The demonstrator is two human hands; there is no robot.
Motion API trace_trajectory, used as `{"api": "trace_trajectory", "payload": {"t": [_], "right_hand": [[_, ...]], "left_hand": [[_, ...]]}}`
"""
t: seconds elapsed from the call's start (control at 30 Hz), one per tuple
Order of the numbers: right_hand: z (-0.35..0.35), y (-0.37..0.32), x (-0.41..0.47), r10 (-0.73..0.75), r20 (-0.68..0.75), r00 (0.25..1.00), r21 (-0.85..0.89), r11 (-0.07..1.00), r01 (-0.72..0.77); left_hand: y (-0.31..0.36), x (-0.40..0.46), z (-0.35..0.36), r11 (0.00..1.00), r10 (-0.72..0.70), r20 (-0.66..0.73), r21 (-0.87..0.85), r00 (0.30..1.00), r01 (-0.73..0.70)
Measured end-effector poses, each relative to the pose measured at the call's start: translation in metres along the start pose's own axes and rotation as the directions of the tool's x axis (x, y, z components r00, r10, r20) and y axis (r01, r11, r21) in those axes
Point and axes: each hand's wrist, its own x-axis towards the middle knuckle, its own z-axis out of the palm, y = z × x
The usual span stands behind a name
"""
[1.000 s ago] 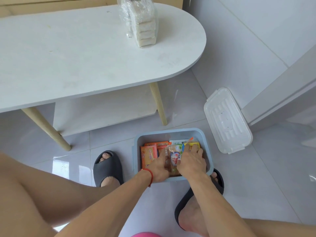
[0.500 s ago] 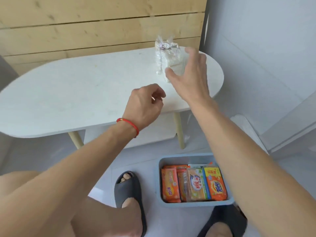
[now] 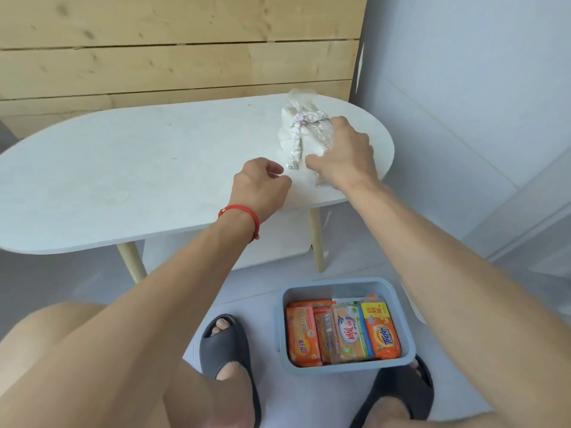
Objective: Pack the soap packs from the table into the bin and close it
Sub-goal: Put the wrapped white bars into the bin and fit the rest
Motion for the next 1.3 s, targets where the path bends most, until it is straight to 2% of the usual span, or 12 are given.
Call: {"api": "trace_trajectory", "payload": {"t": [0.1,0.2,0.33,0.5,0.57,0.63,0.67,0.77,0.87,1.0,1.1,1.3], "right_hand": [[-0.021,0.019,-0.049,-0.054,-0.013,0.998,0.053,0.997,0.054],[-0.037,0.037,-0.101,-0.116,-0.068,0.991,0.120,0.985,0.123],[-0.047,0.067,-0.161,-0.165,-0.074,0.984,0.211,0.961,0.177],[-0.026,0.125,-0.215,-0.019,0.018,1.000,0.343,0.939,0.011],[-0.006,0.148,-0.224,0.075,0.081,0.994,0.373,0.923,-0.100],[0.015,0.169,-0.227,0.186,0.152,0.971,0.389,0.892,-0.231],[0.026,0.179,-0.227,0.241,0.186,0.953,0.404,0.865,-0.297],[0.051,0.209,-0.231,0.382,0.252,0.889,0.452,0.766,-0.457],[0.058,0.227,-0.232,0.435,0.245,0.867,0.480,0.722,-0.498],[0.054,0.243,-0.223,0.474,0.200,0.858,0.448,0.734,-0.510],[0.049,0.251,-0.221,0.507,0.153,0.848,0.419,0.744,-0.520],[0.036,0.266,-0.216,0.543,0.076,0.836,0.482,0.714,-0.508]], "left_hand": [[0.001,-0.018,0.010,0.971,-0.090,0.043,-0.217,0.995,0.097],[-0.006,-0.052,0.021,0.851,-0.153,0.220,-0.466,0.963,0.242],[-0.031,-0.093,0.037,0.714,-0.074,0.420,-0.611,0.905,0.342],[-0.080,-0.118,0.071,0.694,-0.136,0.488,-0.574,0.862,0.434],[-0.105,-0.111,0.084,0.829,-0.215,0.506,-0.357,0.836,0.429],[-0.133,-0.096,0.100,0.951,-0.286,0.467,0.035,0.837,0.306],[-0.147,-0.089,0.107,0.956,-0.267,0.453,0.239,0.851,0.173],[-0.181,-0.073,0.132,0.717,-0.159,0.539,0.639,0.827,-0.279],[-0.207,-0.068,0.155,0.519,-0.228,0.663,0.702,0.713,-0.487],[-0.209,-0.063,0.173,0.109,-0.307,0.711,0.687,0.633,-0.719],[-0.207,-0.067,0.177,0.042,-0.289,0.711,0.678,0.641,-0.734],[-0.201,-0.064,0.167,0.009,-0.048,0.776,0.630,0.629,-0.776]]}}
